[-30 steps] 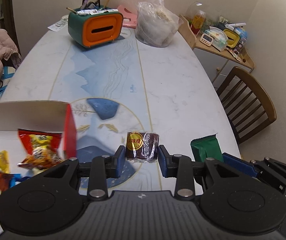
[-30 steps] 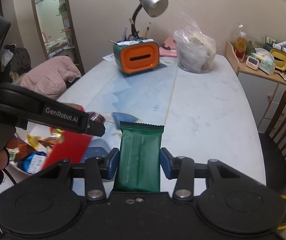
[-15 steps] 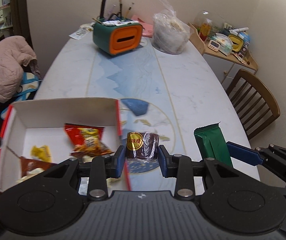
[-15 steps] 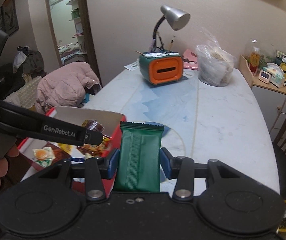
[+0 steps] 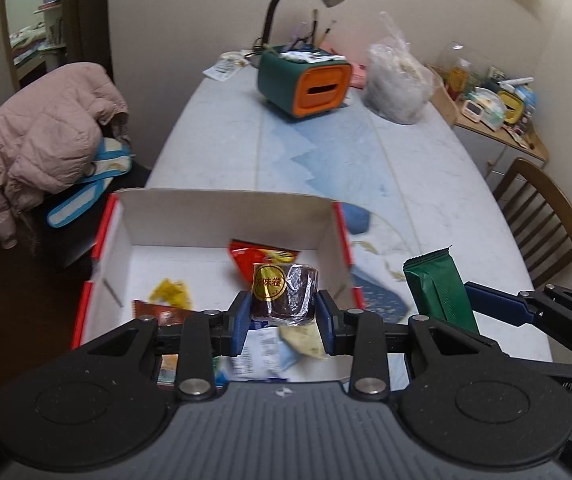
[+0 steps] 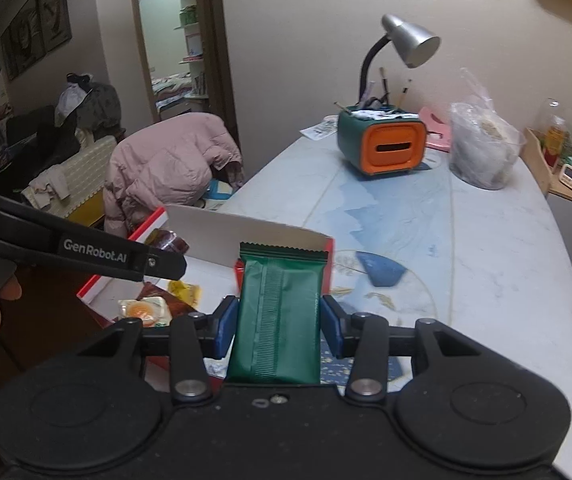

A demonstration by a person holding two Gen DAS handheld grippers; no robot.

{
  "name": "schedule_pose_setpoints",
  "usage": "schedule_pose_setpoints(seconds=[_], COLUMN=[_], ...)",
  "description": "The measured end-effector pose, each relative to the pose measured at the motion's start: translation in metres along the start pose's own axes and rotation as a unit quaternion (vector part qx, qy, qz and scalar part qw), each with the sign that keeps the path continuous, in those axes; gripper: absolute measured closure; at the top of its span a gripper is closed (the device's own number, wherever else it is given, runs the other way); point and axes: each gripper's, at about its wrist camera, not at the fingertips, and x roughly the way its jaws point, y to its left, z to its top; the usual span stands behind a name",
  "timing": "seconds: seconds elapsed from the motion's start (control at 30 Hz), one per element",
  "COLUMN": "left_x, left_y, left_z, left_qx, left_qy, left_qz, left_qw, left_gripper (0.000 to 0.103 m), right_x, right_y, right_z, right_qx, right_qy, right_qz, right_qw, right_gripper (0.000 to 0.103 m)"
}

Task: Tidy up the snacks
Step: 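Carry the brown cake and green bar over the box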

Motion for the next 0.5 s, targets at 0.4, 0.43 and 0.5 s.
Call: schedule_pose_setpoints(seconds=[0.4,0.43,0.5], left_x=[0.022,0.026,0.035], left_y=[0.056,0.06,0.068], left_z=[0.008,0.01,0.012], left_qx=[-0.023,-0.025,-0.029], left_qy=[0.02,0.024,0.032], left_qz=[0.031,0.035,0.039], left_qw=[0.999,0.9988,0.9983], left_gripper=[0.069,0.069,0.069], right_x=[0.058,0.064,0.075], right_y=[0.033,0.034,0.037], right_z=[0.011,0.012,0.012], right_qx=[-0.017,-0.019,-0.019], right_qy=[0.041,0.046,0.054], right_qz=[0.013,0.013,0.012], right_qw=[0.999,0.999,0.998], right_gripper=[0.061,0.061,0.061])
